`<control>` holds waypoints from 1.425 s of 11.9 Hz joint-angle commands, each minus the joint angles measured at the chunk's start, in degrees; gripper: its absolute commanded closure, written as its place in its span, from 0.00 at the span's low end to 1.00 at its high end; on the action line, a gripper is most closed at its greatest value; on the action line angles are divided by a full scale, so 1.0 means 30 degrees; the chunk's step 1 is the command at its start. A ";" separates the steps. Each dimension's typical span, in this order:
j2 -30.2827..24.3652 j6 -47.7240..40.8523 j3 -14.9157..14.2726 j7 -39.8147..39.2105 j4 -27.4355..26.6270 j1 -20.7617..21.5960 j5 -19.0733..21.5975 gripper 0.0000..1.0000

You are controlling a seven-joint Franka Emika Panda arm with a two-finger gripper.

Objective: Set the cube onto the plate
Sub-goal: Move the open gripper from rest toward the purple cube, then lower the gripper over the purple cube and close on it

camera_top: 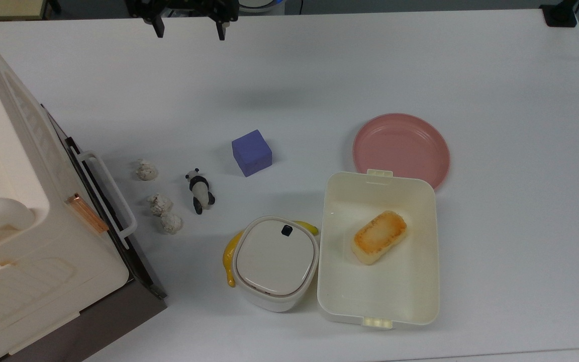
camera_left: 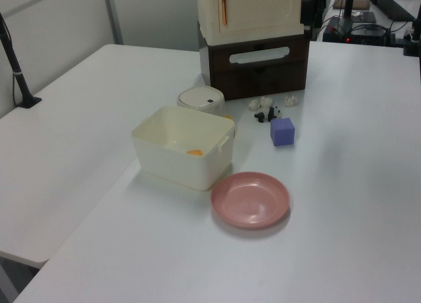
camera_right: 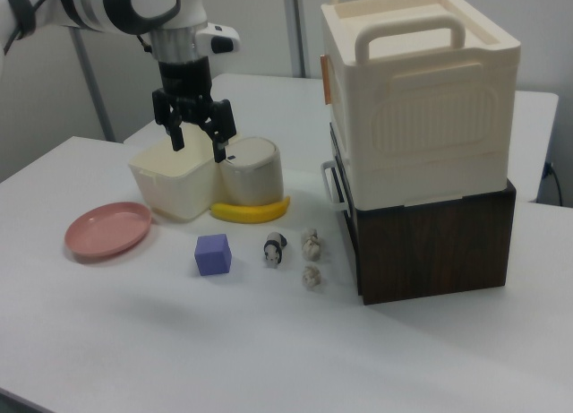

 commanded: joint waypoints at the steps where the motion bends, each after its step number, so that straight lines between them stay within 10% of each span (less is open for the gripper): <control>1: 0.0272 0.1455 0.0244 -0.0310 -0.1006 0.0151 0.0292 0.00; 17: 0.6248 0.8956 0.1564 -0.2541 -0.3967 0.2142 -0.2984 0.00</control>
